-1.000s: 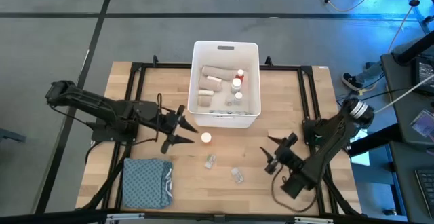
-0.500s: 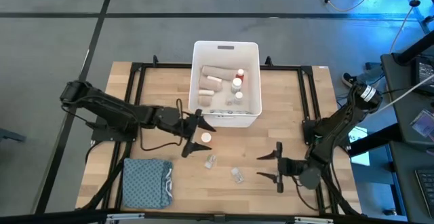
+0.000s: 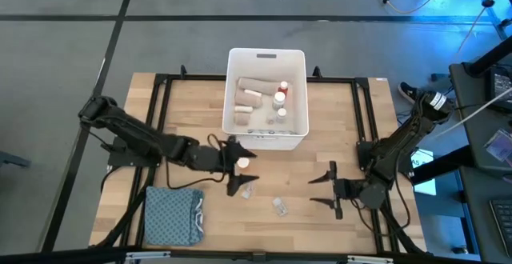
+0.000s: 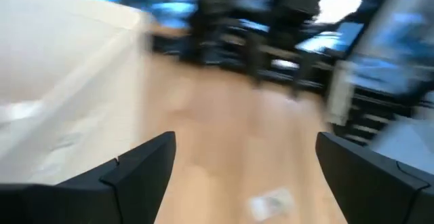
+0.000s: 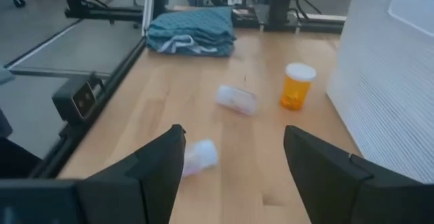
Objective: Pick & place medical supplies in basket/bin
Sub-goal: Put the orange pill bottle into the white bin
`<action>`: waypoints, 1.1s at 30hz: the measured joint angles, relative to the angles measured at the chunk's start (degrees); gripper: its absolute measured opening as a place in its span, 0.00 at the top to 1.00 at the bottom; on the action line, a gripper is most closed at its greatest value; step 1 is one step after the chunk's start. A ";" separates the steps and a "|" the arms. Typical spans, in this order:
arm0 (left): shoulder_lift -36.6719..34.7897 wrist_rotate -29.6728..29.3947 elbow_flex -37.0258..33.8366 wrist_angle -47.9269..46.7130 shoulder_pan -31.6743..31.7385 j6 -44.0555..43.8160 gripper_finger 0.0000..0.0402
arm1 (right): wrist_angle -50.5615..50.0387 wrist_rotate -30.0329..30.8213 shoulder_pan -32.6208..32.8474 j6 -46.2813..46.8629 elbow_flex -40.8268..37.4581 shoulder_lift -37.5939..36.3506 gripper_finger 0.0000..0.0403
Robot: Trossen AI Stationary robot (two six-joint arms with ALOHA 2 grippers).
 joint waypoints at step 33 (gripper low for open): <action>25.91 -3.63 33.05 -63.85 -0.01 -59.22 0.14 | -15.21 -15.67 -1.97 4.37 -0.94 -8.19 0.38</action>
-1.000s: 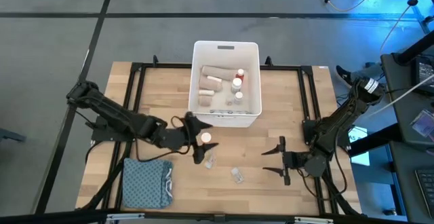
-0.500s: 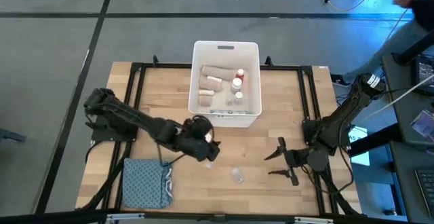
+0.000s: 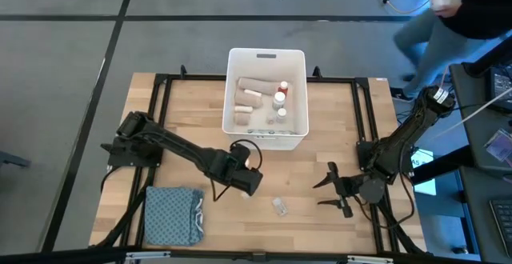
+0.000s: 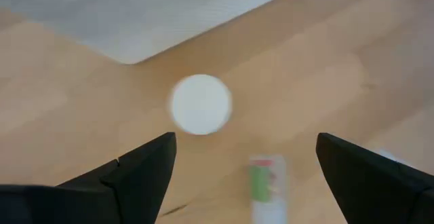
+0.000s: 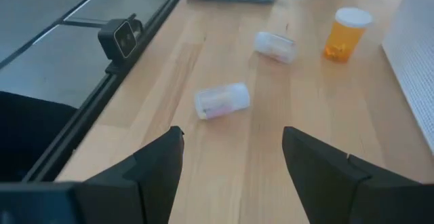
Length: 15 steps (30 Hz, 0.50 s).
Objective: Pick & place medical supplies in basket/bin
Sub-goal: Put the orange pill bottle into the white bin
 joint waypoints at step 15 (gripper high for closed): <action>0.53 0.18 -0.01 -0.52 4.23 -0.12 0.14 | -2.80 -4.06 0.00 0.21 0.00 0.02 0.38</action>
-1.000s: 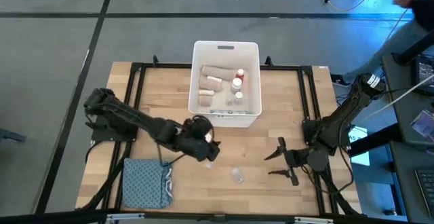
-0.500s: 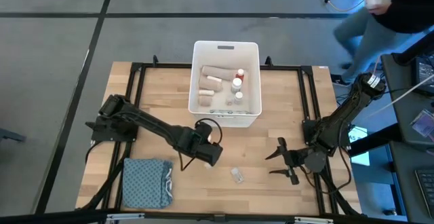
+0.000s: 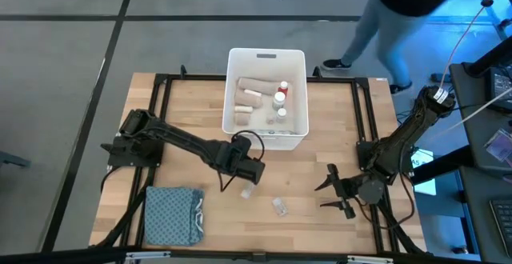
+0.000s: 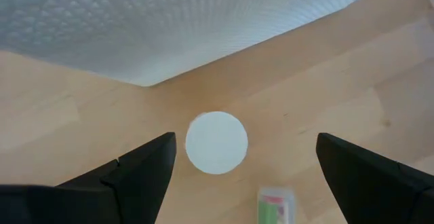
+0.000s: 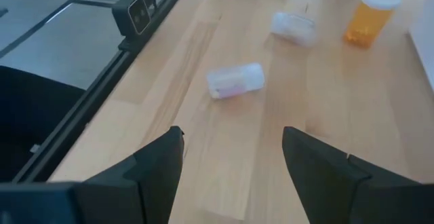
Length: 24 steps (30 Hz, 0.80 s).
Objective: Pick & place medical supplies in basket/bin
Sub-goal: Put the orange pill bottle into the white bin
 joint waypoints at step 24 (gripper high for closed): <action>7.96 5.82 -0.07 -0.90 1.79 -4.70 0.14 | -0.13 0.15 0.00 -0.16 0.02 0.00 0.38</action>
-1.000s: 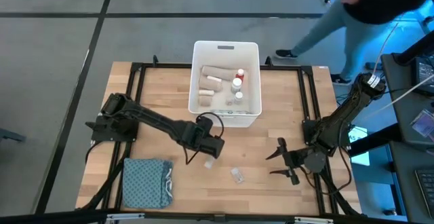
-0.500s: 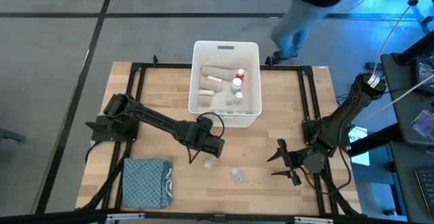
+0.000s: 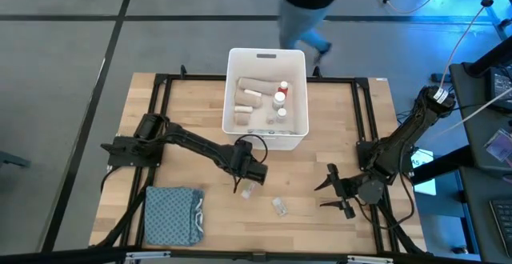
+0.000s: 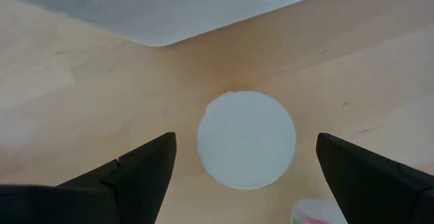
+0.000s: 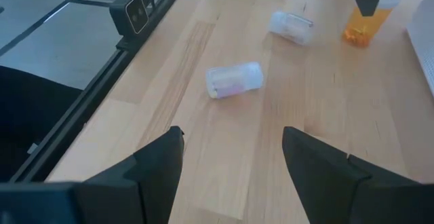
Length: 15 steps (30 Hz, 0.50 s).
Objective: Pick & place medical supplies in basket/bin
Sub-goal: Put the orange pill bottle into the white bin
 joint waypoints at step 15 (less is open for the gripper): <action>-0.02 4.43 0.00 0.37 1.23 3.82 0.14 | -0.06 0.00 0.00 0.00 0.00 0.00 0.38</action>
